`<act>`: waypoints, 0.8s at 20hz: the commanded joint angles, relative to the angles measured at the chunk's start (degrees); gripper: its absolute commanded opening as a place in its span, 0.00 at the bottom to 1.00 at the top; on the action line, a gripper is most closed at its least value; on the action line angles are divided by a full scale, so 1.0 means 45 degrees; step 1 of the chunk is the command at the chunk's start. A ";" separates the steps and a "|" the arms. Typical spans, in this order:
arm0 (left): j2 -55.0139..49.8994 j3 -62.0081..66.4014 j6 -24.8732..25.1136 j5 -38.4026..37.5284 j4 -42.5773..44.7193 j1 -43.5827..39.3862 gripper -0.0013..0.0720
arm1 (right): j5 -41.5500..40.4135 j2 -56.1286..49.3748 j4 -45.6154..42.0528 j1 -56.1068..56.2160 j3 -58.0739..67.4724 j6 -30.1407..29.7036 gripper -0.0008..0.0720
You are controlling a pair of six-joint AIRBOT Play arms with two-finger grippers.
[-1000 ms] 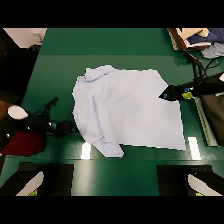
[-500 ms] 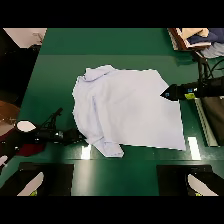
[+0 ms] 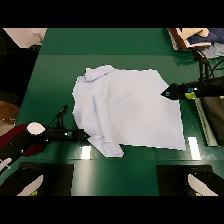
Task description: Fold the shirts.
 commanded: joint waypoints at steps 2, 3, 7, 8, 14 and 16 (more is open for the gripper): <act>0.0015 0.1807 -0.0068 -0.1069 0.2249 0.1389 0.05 | 0.2448 0.0199 -0.0107 -0.1501 -0.0670 0.0019 0.57; 0.0015 0.2453 -0.0063 -0.1379 0.3079 0.1909 0.05 | 0.2773 0.0457 -0.0126 -0.2186 -0.1375 0.0019 0.57; 0.0015 0.3682 0.0369 -0.1787 0.3857 0.2759 0.05 | 0.3109 0.1821 -0.1428 -0.5110 -0.4745 0.0015 0.59; 0.0015 0.3677 0.0364 -0.1758 0.3832 0.2759 0.05 | 0.3308 0.2030 -0.1744 -0.5761 -0.5416 0.0015 0.71; 0.0005 0.3677 0.0374 -0.1768 0.3827 0.2759 0.05 | 0.2939 0.2254 -0.2132 -0.8432 -0.7800 -0.0670 0.71; 0.0005 0.3677 0.0374 -0.1773 0.3827 0.2759 0.05 | 0.2555 0.2259 -0.2127 -0.8884 -0.7902 -0.0787 0.71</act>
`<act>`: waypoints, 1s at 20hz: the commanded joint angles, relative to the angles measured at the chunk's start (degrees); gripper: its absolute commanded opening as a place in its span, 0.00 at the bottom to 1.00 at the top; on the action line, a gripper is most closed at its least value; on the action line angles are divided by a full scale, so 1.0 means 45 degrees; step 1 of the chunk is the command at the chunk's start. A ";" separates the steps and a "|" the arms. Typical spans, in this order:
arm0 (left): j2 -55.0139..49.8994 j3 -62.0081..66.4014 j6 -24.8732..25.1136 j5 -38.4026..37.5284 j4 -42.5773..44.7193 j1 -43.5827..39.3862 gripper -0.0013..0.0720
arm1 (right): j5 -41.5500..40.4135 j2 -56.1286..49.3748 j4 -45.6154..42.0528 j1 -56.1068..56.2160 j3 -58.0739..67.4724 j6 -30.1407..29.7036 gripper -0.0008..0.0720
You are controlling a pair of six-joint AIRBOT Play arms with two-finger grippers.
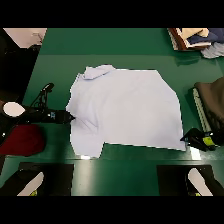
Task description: Fold the shirts.
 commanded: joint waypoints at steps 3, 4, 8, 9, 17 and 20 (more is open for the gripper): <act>0.0005 0.0049 0.0034 -0.0010 0.0073 0.0029 0.05 | -0.0559 -0.0121 -0.0743 -0.1069 -0.0593 -0.0267 0.71; 0.0005 0.0049 0.0034 -0.0010 0.0073 0.0029 0.05 | -0.0534 -0.0427 -0.0772 -0.1069 -0.0593 -0.0267 0.65; 0.0005 0.0049 0.0039 -0.0010 0.0073 0.0029 0.05 | -0.0782 -0.1841 -0.0015 -0.0646 -0.0593 -0.0549 0.62; 0.0005 0.0049 0.0039 -0.0010 0.0078 0.0029 0.05 | -0.0801 -0.2123 -0.0024 -0.0325 -0.0593 -0.0549 0.62; 0.0019 0.0379 0.0155 -0.0486 0.0117 0.0034 0.05 | -0.1331 -0.1452 -0.0005 0.1545 -0.0515 -0.0539 0.04; 0.0019 0.2521 0.0146 -0.0831 0.0121 0.0034 0.05 | -0.1268 0.0151 0.0005 0.2142 0.1083 0.0151 0.04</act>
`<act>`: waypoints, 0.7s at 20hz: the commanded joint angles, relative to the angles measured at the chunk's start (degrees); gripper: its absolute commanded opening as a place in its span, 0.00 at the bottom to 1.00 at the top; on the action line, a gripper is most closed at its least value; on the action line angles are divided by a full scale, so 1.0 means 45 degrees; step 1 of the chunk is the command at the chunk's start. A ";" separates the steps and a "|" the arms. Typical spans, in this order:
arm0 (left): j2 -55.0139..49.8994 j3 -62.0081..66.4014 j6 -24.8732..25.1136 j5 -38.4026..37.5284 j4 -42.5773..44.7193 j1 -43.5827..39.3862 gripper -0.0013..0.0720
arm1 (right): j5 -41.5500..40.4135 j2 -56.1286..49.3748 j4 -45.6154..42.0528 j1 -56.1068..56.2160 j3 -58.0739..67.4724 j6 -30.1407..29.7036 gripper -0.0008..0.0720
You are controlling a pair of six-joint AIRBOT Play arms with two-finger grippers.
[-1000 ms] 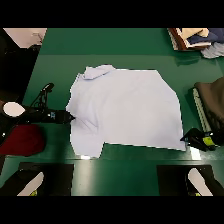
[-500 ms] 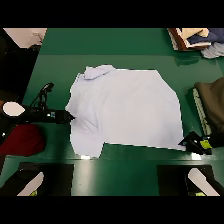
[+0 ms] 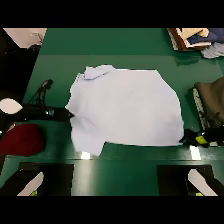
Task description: Fold the shirts.
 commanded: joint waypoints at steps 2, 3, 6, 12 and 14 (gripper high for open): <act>0.0015 0.3643 0.0024 -0.0704 0.0034 0.0015 0.05 | 0.0097 0.2035 0.0282 0.1069 0.2982 0.1093 0.04; 0.0015 0.4857 0.0019 -0.0894 0.0097 0.0010 0.05 | -0.0131 0.2380 0.0277 0.1413 0.4216 0.1258 0.04; 0.0015 0.8971 0.0010 -0.1151 0.0442 0.0010 0.05 | -0.0962 0.2861 0.0253 0.2132 0.8063 0.1389 0.04; 0.0015 1.6203 -0.0024 -0.1156 0.0661 0.0010 0.05 | -0.1540 0.2856 0.0112 0.2259 1.4741 0.1379 0.04; 0.0029 1.7860 -0.0340 -0.1161 0.0627 0.0010 0.05 | -0.1472 0.2856 0.0112 0.2259 1.6213 0.1379 0.04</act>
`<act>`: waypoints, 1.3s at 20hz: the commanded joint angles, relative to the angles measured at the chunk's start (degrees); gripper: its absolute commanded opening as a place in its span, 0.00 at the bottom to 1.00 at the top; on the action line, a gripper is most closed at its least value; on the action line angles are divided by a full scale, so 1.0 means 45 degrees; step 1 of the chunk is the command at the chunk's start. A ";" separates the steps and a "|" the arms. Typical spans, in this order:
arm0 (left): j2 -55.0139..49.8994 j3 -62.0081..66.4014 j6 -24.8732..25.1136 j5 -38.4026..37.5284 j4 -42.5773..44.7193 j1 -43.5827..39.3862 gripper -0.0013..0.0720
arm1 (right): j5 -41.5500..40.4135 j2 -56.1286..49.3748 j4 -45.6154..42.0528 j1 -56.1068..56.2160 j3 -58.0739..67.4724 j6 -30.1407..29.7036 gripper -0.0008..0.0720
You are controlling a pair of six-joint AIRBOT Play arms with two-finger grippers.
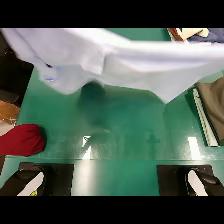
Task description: Fold the shirts.
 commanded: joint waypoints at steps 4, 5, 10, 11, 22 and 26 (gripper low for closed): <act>0.0646 0.3721 -0.0894 0.0602 0.0000 0.0005 0.05 | 0.0772 -0.0180 -0.0374 0.0063 0.4614 0.0058 0.04; 0.0816 0.3750 -0.0894 0.0665 0.0000 0.0005 0.05 | 0.1326 -0.0452 -0.0602 0.0039 0.5285 0.0073 0.04; 0.0903 0.1880 -0.0889 0.0112 0.0515 0.0005 0.05 | 0.3750 -0.2618 -0.0811 0.0044 0.6625 0.0243 0.03; 0.0826 0.0767 -0.0889 0.0005 0.0797 0.0005 0.05 | 0.3983 -0.3084 -0.0554 0.0049 0.6003 0.0243 0.04; -0.5591 -0.6280 0.0792 0.0559 0.1044 0.0005 0.05 | 0.3089 -1.0078 -0.0680 0.2127 0.0359 0.0238 0.04; -0.7645 -0.6271 0.1219 0.4226 0.1030 0.0005 0.05 | 0.0350 -1.1589 -0.0539 0.2137 0.0379 0.0282 0.04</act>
